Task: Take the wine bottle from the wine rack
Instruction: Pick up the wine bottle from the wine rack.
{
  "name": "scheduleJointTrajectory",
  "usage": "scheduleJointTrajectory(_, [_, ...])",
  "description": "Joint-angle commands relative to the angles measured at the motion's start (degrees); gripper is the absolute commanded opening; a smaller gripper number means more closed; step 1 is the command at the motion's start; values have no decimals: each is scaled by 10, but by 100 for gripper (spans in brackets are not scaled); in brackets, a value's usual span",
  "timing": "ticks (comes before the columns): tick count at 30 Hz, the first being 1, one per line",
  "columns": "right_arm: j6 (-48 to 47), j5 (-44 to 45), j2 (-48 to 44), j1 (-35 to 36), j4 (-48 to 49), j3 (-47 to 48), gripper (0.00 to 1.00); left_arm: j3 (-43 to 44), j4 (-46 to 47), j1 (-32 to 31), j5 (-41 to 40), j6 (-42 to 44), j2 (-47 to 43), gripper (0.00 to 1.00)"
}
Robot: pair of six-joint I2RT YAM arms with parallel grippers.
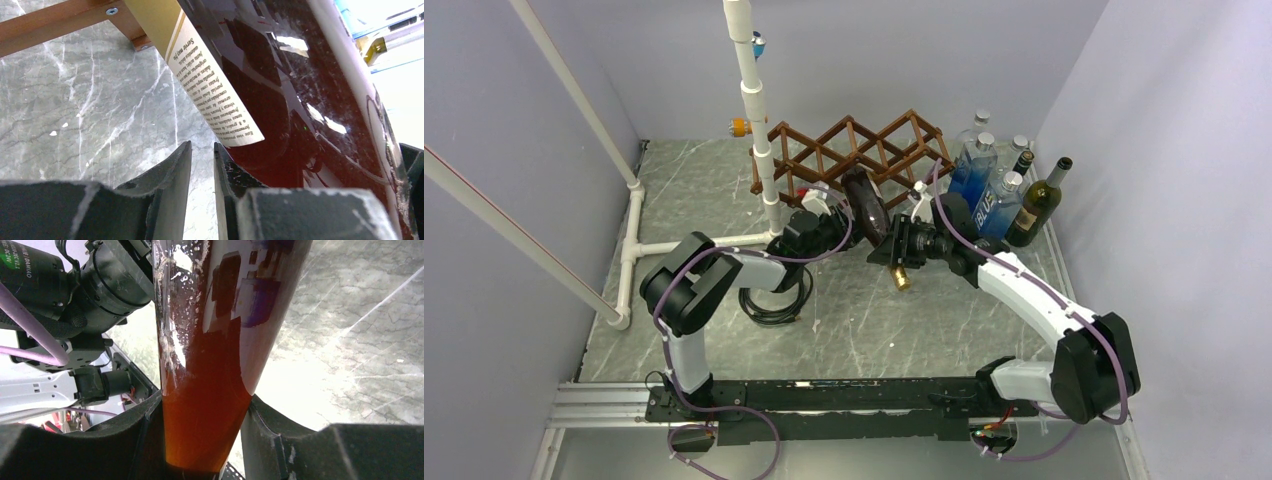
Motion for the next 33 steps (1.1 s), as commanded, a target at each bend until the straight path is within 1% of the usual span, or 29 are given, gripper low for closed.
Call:
scheduleJointTrajectory(1, [-22, -90, -45, 12, 78, 49, 0, 21, 101, -13, 25, -12, -53, 29])
scheduleJointTrajectory(9, [-25, -101, -54, 13, 72, 48, 0, 27, 95, -14, 31, -11, -61, 29])
scheduleJointTrajectory(14, [-39, -103, -65, 15, 40, 59, 0, 26, 93, -20, 33, -11, -68, 29])
scheduleJointTrajectory(23, [-52, -119, -88, 14, 26, 48, 0, 5, 93, -32, 33, -9, -86, 30])
scheduleJointTrajectory(33, [-102, -131, -110, 12, -3, 20, 0, -16, 99, -45, 27, -9, -97, 31])
